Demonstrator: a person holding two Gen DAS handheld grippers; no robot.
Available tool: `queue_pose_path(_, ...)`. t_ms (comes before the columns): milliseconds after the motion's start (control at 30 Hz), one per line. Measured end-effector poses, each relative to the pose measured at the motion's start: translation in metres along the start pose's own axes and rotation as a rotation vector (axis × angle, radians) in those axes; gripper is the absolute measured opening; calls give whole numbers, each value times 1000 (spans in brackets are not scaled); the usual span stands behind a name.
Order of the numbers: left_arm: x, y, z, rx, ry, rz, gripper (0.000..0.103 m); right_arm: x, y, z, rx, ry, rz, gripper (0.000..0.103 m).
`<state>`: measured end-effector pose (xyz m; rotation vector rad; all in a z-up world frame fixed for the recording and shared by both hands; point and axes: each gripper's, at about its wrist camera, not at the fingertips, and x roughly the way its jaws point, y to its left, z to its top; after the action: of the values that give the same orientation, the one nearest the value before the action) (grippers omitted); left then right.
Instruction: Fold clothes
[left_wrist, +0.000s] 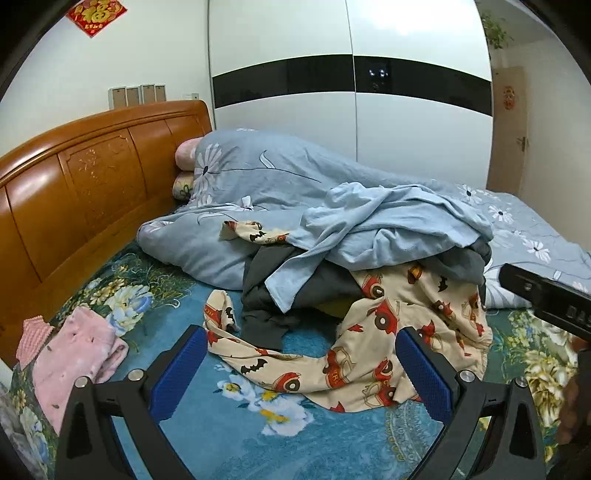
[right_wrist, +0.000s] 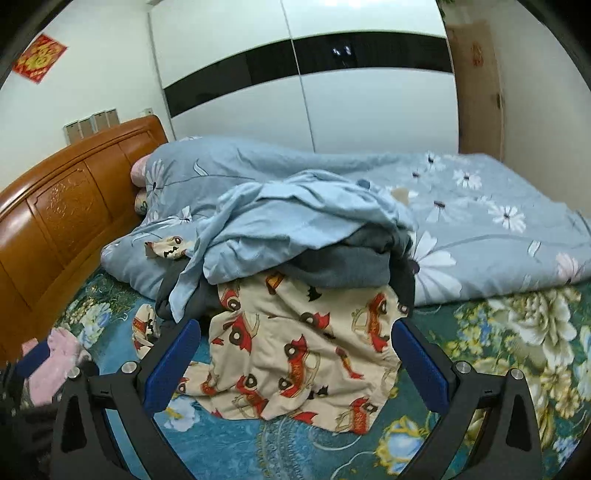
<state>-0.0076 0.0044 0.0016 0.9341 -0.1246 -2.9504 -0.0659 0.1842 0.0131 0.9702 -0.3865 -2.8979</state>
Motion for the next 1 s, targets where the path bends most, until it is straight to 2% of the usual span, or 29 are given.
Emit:
queue_pose_path(67, 7, -8, 10, -21, 48, -59, 103, 2, 2, 1, -13, 4, 7, 103)
queue_pose_path(167, 0, 0, 14, -114, 35, -140, 103, 6, 5, 2, -34, 10, 17, 103)
queue_pose_path(267, -7, 5, 12, -156, 27, -141, 103, 10, 9, 4, -54, 16, 27, 103)
queue_pose_path(433, 12, 3, 15, -145, 89, -114, 103, 15, 14, 6, -87, 26, 44, 103)
queue_pose_path(733, 23, -1, 20, -128, 96, -120, 103, 31, 20, 16, -125, 56, 57, 103)
queue_pose_path(1000, 37, 4, 19, -142, 124, -119, 103, 57, 34, 24, -178, 103, 32, 103)
